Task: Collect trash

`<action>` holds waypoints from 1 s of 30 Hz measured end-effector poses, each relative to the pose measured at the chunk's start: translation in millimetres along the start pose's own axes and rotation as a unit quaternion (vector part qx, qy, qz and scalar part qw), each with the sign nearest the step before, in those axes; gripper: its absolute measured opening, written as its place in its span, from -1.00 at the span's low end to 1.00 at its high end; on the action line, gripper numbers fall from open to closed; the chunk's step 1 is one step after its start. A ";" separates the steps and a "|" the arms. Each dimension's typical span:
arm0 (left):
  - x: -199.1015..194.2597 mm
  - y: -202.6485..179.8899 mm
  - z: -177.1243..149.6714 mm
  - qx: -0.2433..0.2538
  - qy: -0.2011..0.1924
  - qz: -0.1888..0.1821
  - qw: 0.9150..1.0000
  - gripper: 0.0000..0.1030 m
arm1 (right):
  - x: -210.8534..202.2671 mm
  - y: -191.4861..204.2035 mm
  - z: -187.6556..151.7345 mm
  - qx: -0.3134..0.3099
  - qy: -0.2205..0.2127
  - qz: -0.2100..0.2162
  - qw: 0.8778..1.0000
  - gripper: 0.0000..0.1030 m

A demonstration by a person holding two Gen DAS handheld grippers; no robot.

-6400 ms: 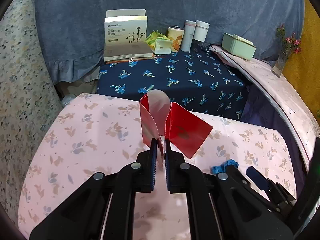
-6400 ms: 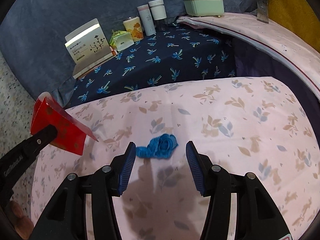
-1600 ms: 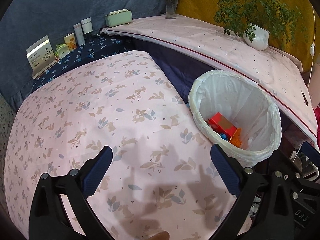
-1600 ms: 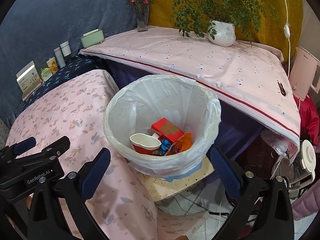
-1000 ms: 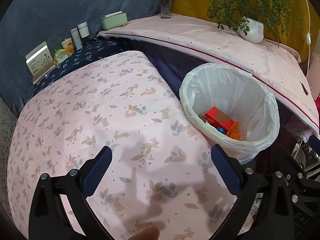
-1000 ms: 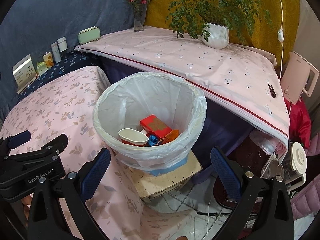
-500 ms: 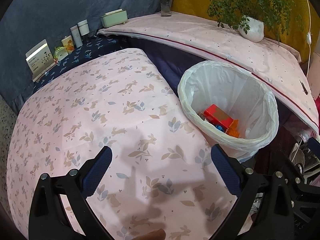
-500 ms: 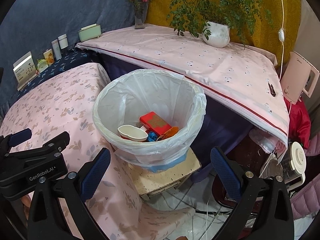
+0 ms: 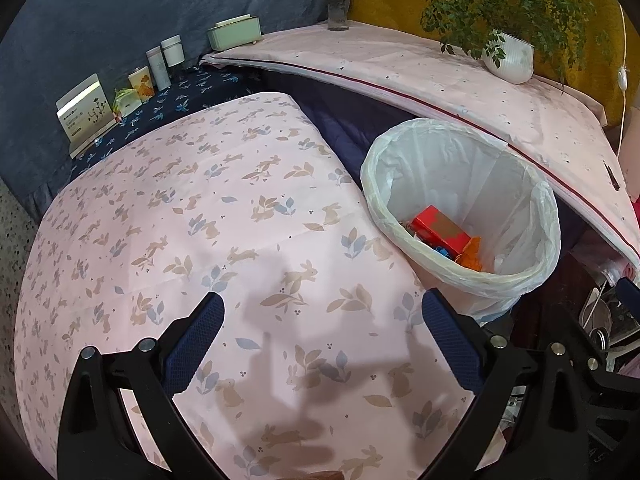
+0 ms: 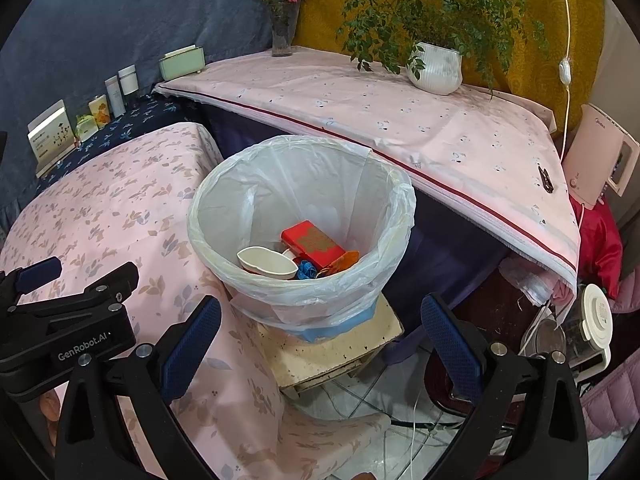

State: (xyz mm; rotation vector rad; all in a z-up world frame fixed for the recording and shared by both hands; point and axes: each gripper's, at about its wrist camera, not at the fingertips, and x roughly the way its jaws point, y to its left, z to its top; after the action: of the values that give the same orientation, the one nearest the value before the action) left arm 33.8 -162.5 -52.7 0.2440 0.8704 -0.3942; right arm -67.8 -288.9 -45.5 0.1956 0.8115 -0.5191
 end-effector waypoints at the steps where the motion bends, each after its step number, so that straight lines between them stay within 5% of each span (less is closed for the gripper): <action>1: -0.3 -0.6 -0.6 0.000 0.000 0.000 1.000 0.84 | 0.0 0.0 -0.1 0.001 0.000 0.001 1.000 0.88; 30: 1.4 -1.3 -7.0 0.001 0.003 0.001 1.000 0.84 | 5.0 -4.2 -6.9 0.005 0.008 0.000 1.000 0.88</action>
State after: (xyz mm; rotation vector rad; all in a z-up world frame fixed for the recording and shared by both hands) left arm 29.1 -161.4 -58.2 0.2484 0.8761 -0.3917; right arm -71.5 -291.8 -53.7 0.2087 0.8242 -0.5218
